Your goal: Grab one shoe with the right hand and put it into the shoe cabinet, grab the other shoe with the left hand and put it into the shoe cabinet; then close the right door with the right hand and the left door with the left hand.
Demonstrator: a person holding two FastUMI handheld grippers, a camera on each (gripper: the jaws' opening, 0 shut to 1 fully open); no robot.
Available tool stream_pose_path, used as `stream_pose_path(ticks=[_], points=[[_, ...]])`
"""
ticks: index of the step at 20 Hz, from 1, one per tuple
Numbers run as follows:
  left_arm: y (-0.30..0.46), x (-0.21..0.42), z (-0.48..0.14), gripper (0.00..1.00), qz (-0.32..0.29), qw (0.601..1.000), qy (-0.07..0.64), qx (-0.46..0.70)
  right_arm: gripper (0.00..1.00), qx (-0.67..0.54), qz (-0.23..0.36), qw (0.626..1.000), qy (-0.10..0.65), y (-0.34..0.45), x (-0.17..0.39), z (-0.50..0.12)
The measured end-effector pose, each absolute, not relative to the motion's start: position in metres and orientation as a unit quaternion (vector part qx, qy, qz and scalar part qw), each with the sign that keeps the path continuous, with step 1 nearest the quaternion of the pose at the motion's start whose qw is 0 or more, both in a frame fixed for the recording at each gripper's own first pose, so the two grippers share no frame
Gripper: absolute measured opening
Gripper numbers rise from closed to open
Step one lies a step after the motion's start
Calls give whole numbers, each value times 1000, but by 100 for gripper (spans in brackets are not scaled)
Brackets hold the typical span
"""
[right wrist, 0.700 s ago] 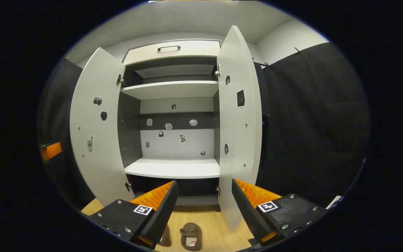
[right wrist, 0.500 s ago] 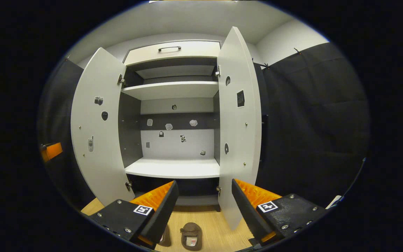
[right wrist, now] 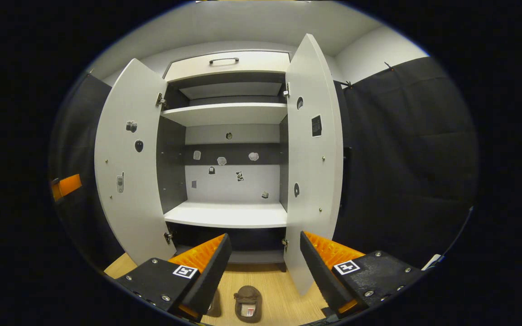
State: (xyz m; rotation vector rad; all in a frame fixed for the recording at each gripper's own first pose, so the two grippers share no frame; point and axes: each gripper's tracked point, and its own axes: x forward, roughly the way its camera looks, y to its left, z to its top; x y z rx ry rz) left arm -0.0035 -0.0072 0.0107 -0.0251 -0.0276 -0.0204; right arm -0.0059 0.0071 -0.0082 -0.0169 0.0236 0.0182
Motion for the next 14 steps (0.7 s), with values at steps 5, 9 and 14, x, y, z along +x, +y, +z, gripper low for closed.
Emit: stream_pose_path(ticks=[5, 9, 14], points=[[-13, 0, 9, 97, -12, 1000, -12, -8, 93, -7, 10, 999, 34, 7, 1, -31], [-15, 1, 7, 94, -11, 1000, -9, -1, 93, 2, 19, 997, 81, 13, 8, -77], [-13, 1, 6, 97, -7, 1000, -7, 0, 94, -2, 34, 986, 166, 24, 17, -164]])
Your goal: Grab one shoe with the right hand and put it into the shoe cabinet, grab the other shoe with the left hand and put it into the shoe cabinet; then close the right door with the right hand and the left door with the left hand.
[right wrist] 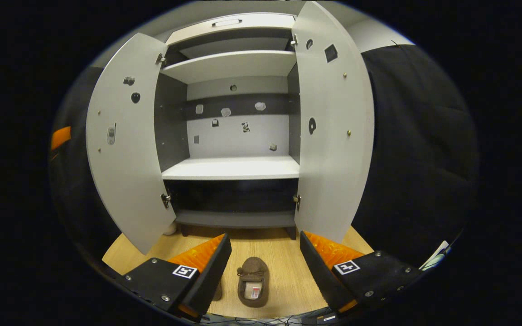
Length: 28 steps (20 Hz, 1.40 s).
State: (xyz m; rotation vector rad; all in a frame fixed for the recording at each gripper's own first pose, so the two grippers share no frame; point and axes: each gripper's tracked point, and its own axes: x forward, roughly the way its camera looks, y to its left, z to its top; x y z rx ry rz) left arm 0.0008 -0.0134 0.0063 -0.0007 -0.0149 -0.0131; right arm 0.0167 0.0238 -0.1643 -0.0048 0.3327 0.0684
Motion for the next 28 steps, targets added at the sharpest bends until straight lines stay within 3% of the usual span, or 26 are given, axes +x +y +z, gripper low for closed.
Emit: stream_pose_path(ticks=[8, 18, 20, 22, 25, 28], points=[[-10, -2, -6, 94, 2, 1000, 10, 0, 92, -43, 36, 957, 284, 27, 44, -312], [2, -8, -17, 94, 21, 999, 31, 11, 61, -31, 18, 915, 401, 17, 52, -445], [5, -8, -19, 99, 25, 999, 33, 13, 50, -20, 17, 910, 414, 20, 52, -458], [6, -7, -19, 94, 27, 999, 34, 14, 37, -8, 18, 909, 416, 24, 53, -461], [3, -7, -22, 94, 24, 999, 36, 12, 9, -14, 7, 910, 415, 20, 55, -455], [1, -4, -24, 96, 20, 999, 36, 13, 3, -7, 6, 914, 406, 20, 60, -434]])
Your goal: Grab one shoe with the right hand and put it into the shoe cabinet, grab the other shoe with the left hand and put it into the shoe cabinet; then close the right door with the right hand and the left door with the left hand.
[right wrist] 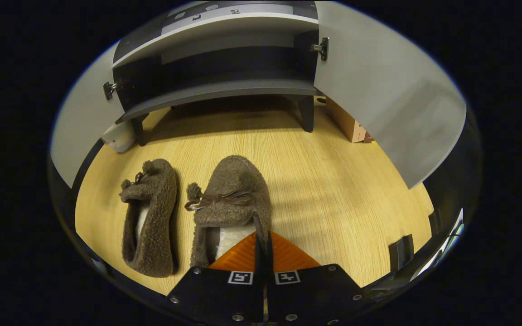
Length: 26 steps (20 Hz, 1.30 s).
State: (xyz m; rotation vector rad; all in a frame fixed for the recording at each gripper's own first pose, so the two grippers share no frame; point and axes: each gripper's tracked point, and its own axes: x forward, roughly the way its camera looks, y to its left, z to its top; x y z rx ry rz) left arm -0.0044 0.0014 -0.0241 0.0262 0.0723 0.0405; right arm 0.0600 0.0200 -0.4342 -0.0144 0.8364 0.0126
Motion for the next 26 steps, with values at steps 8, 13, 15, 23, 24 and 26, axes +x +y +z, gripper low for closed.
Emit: stream_pose_path(ticks=[8, 13, 15, 23, 24, 26], points=[[-1, 4, -19, 96, 5, 1000, 27, 1, 2, 26, 27, 944, 327, 42, 90, -310], [5, 7, -13, 94, 7, 1000, 17, 10, 2, 38, 49, 962, 265, 70, 119, -214], [8, 9, -13, 94, 9, 1000, 16, 9, 2, 37, 58, 969, 238, 82, 127, -171], [23, 17, -15, 94, 13, 1000, 19, 12, 2, 42, 61, 984, 162, 113, 215, -23], [26, 18, -16, 94, 15, 1000, 20, 12, 1, 42, 56, 985, 159, 104, 215, -18], [32, 19, -18, 97, 20, 999, 22, 11, 1, 44, 47, 985, 158, 109, 257, -5]])
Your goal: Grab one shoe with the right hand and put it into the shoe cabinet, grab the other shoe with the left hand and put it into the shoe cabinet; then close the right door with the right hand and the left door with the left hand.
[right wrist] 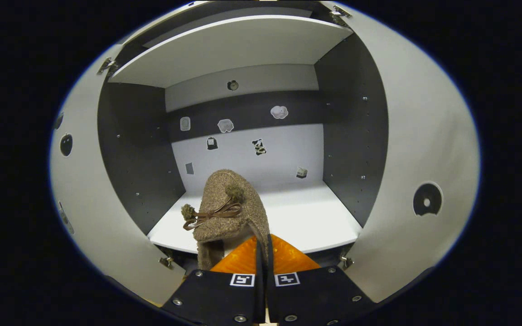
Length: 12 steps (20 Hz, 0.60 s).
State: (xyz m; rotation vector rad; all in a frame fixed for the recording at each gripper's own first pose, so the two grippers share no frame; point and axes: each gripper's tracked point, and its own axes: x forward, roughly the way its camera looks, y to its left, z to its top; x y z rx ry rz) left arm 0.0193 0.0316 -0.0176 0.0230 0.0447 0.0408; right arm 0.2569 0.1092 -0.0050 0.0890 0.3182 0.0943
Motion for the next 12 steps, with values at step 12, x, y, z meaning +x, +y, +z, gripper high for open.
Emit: stream_pose_path(ticks=[12], points=[[48, 21, -21, 94, 35, 999, 32, 4, 9, 52, 0, 977, 209, 102, 377, -37]])
